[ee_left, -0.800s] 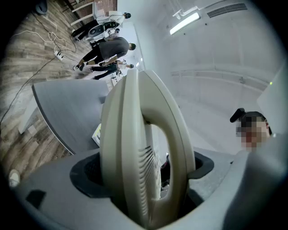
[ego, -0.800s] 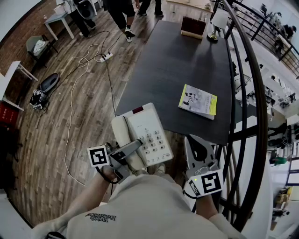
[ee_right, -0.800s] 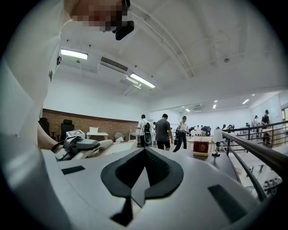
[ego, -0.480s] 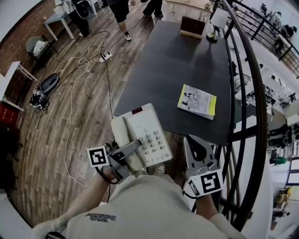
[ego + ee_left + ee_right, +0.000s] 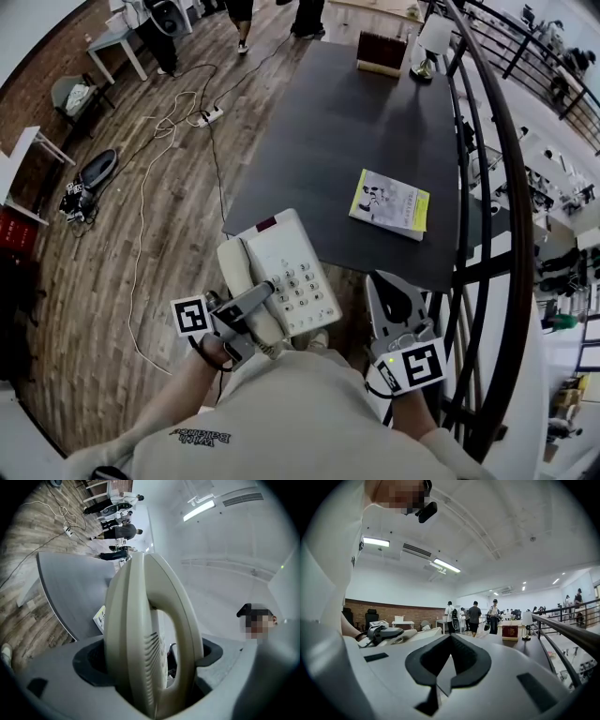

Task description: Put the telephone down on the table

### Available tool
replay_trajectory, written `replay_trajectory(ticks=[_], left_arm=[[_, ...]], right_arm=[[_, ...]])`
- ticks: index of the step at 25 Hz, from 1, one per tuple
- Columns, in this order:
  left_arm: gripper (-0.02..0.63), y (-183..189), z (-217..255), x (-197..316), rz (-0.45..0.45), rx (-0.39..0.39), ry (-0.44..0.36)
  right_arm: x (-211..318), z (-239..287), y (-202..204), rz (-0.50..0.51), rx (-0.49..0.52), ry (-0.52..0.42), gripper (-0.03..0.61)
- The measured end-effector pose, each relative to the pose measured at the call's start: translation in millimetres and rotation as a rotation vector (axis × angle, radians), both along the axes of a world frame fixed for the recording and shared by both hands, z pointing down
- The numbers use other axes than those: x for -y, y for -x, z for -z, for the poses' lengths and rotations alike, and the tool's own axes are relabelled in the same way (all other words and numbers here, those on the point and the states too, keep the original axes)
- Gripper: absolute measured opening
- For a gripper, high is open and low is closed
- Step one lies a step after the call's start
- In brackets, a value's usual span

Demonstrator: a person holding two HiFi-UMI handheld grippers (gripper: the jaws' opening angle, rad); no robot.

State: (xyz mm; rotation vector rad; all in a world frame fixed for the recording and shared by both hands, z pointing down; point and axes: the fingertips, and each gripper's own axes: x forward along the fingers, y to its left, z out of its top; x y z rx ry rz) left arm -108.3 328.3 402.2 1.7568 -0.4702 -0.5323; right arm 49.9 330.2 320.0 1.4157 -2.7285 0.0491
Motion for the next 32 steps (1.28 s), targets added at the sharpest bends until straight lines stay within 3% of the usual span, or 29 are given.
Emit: replay_trajectory(ticks=[18, 27, 32], left_arm=[[0.476, -46, 8, -2, 0.083, 0.001, -0.042], [0.476, -59, 10, 18, 0.076, 0.029, -0.09], [0.476, -62, 13, 39, 0.074, -0.006, -0.087]], right_arm=[[-1, -8, -58, 0.033, -0.014, -0.035, 0.002], [15, -5, -58, 0.05, -0.009, -0.064, 0.002], [31, -10, -57, 0.035, -0.023, -0.065, 0.002]])
